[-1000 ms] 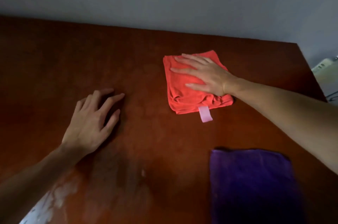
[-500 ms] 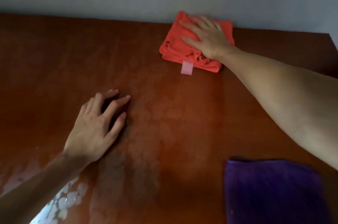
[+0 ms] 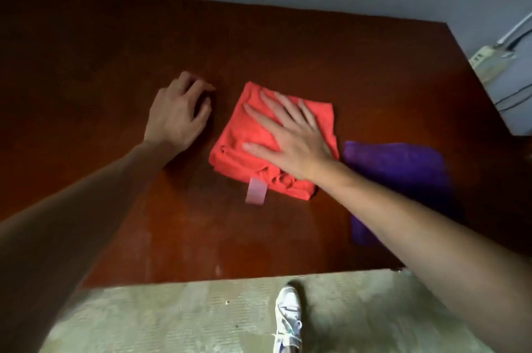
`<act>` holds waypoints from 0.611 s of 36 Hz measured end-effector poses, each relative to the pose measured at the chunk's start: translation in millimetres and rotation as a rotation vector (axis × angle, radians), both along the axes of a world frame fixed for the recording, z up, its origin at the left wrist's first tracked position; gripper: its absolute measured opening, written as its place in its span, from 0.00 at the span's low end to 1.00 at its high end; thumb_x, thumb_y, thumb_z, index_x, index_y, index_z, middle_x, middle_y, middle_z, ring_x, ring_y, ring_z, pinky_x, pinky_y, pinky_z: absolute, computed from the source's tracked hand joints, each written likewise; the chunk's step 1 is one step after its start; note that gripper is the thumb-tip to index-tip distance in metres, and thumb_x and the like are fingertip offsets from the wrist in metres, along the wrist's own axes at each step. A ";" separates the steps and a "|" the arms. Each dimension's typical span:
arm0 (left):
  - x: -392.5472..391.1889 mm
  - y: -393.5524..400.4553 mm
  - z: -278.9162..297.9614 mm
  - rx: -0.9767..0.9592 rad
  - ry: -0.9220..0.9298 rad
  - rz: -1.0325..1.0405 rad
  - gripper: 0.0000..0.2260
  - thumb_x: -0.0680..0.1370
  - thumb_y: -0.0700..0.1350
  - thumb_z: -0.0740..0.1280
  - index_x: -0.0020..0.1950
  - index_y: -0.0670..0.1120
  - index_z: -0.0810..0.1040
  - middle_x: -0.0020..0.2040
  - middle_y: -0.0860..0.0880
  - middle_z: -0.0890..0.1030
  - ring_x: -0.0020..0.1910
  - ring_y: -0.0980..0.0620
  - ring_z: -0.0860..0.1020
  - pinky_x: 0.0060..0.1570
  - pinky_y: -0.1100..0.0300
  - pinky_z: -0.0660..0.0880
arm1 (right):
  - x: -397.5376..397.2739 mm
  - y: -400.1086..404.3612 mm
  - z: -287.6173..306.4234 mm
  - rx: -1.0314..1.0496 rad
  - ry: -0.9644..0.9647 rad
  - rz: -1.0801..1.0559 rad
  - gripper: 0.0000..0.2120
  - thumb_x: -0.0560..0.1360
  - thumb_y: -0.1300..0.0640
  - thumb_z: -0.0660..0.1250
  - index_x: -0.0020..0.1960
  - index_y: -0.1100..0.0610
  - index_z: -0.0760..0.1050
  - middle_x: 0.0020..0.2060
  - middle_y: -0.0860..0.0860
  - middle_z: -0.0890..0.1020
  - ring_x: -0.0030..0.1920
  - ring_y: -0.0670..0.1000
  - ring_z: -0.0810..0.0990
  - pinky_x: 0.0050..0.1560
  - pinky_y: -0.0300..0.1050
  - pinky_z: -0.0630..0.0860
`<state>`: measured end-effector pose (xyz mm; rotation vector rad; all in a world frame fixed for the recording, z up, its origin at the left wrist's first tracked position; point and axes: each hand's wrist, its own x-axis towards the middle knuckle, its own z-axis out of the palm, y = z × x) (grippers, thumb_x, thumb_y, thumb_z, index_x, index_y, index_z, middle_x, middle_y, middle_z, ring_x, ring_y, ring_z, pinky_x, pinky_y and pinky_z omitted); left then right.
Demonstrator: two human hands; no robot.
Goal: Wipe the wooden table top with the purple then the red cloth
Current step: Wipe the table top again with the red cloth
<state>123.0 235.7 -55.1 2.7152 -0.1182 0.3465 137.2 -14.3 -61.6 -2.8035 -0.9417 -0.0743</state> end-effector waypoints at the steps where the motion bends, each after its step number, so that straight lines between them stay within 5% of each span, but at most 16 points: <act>1: -5.2 1.3 0.2 0.022 -0.001 -0.003 0.17 0.80 0.50 0.57 0.65 0.46 0.76 0.64 0.43 0.74 0.60 0.41 0.75 0.56 0.45 0.69 | -26.3 -1.5 -0.6 0.015 -0.013 0.021 0.37 0.76 0.26 0.51 0.81 0.39 0.58 0.82 0.46 0.58 0.83 0.51 0.52 0.80 0.60 0.50; 10: -38.5 39.2 4.9 0.089 0.017 0.024 0.21 0.80 0.51 0.56 0.68 0.45 0.74 0.65 0.41 0.73 0.61 0.37 0.74 0.58 0.41 0.70 | -139.4 -6.6 5.6 -0.040 0.008 0.175 0.37 0.77 0.27 0.57 0.82 0.40 0.56 0.83 0.47 0.53 0.83 0.49 0.47 0.80 0.60 0.49; 22: -31.6 78.6 -9.0 0.074 0.133 0.034 0.23 0.82 0.55 0.53 0.75 0.50 0.69 0.71 0.44 0.69 0.69 0.41 0.70 0.67 0.43 0.66 | 14.8 17.8 11.2 -0.075 0.073 0.577 0.29 0.82 0.39 0.60 0.81 0.41 0.60 0.83 0.47 0.55 0.83 0.51 0.47 0.81 0.58 0.48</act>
